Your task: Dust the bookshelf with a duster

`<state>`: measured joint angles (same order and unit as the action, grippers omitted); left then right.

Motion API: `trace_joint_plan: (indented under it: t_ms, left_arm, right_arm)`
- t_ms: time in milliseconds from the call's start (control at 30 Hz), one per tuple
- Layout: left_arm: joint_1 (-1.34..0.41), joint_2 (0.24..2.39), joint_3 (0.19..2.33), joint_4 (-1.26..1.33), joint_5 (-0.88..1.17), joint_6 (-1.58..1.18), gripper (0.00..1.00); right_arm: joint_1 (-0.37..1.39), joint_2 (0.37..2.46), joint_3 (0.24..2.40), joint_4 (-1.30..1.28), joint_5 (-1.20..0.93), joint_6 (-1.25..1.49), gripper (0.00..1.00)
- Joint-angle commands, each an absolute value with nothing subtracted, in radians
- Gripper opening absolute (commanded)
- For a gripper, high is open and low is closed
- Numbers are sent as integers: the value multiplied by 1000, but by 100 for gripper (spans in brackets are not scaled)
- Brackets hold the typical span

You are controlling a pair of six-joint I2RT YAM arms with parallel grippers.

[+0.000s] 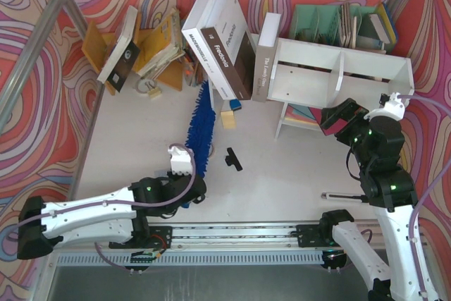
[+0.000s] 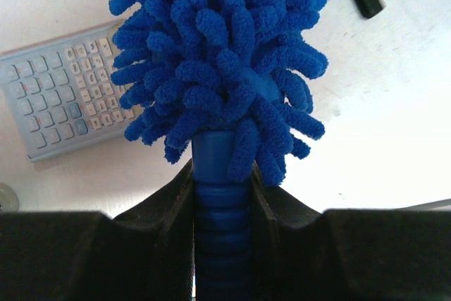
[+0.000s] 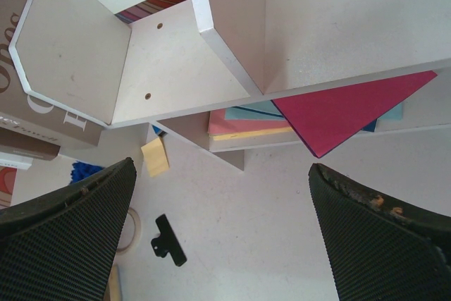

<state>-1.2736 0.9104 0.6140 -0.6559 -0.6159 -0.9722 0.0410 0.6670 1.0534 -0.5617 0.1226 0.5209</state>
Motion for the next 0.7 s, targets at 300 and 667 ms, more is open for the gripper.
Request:
trace_joint_plan:
  t_ms: [300, 667]
  left_arm:
    - [-1274, 813, 702, -646, -670, -884, 0]
    - [-1275, 905, 545, -536, -599, -999, 0]
  right_arm:
    - [43, 659, 1065, -551, 131, 513, 99]
    - [43, 678, 1084, -544, 126, 509, 99]
